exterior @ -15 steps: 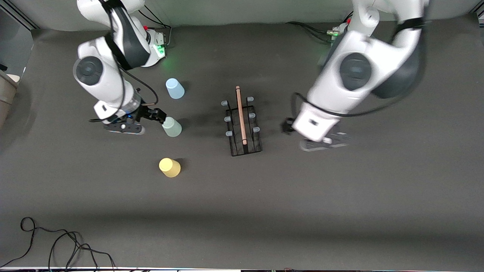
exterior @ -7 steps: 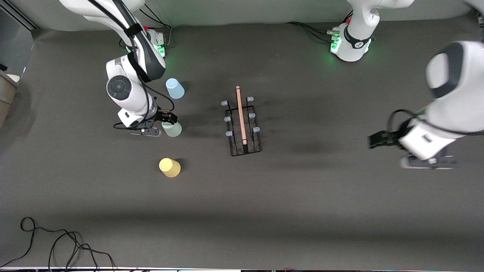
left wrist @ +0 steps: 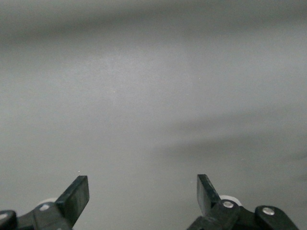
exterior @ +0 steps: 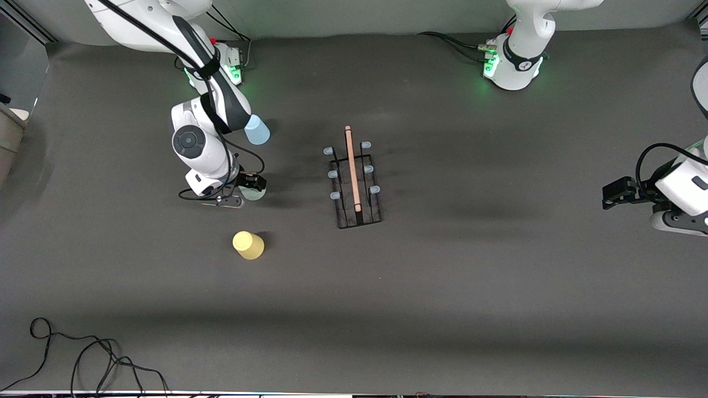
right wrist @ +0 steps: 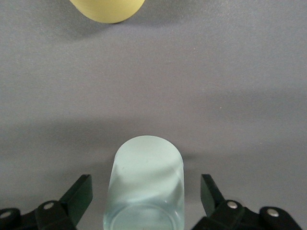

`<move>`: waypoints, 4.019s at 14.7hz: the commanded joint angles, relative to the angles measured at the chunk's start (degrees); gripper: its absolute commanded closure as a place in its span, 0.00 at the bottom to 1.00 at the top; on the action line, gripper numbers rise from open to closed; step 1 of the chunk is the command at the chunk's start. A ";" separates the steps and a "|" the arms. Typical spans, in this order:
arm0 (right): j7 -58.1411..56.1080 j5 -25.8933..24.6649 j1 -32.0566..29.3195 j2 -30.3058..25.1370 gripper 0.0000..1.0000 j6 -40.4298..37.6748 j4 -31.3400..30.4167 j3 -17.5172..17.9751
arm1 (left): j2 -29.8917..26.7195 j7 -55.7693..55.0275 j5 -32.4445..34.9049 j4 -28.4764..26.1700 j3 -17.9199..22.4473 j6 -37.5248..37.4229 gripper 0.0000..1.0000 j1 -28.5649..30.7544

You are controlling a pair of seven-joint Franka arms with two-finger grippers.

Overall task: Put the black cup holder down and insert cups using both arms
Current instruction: 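Grasp the pale green cup with the right gripper, then lift the green cup and carry it over the holder pegs, then lower the green cup onto a holder peg and open the right gripper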

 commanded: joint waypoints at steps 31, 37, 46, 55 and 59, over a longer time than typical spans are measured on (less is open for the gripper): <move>26.74 15.15 21.35 -11.69 1.00 -19.97 14.68 -1.30 | -5.71 -0.91 0.57 -3.12 -0.67 -1.79 0.00 -1.01; 31.69 14.35 25.32 -7.82 1.00 -14.07 14.68 -1.30 | -5.89 -0.91 0.57 -2.95 -0.67 -1.71 0.00 -0.75; 31.77 14.35 26.64 -2.46 0.05 -8.27 14.59 -1.39 | -5.80 -0.82 0.48 -2.42 -0.58 -1.35 0.00 -0.39; 26.97 14.18 25.76 -5.17 0.00 -9.49 15.99 -6.38 | -5.19 -1.26 -1.01 -2.77 -0.58 -1.09 0.00 -0.39; 10.02 14.27 25.67 -4.56 0.00 -12.84 16.70 -16.22 | -5.54 -1.43 -1.01 -2.77 -0.40 -1.09 0.00 -0.31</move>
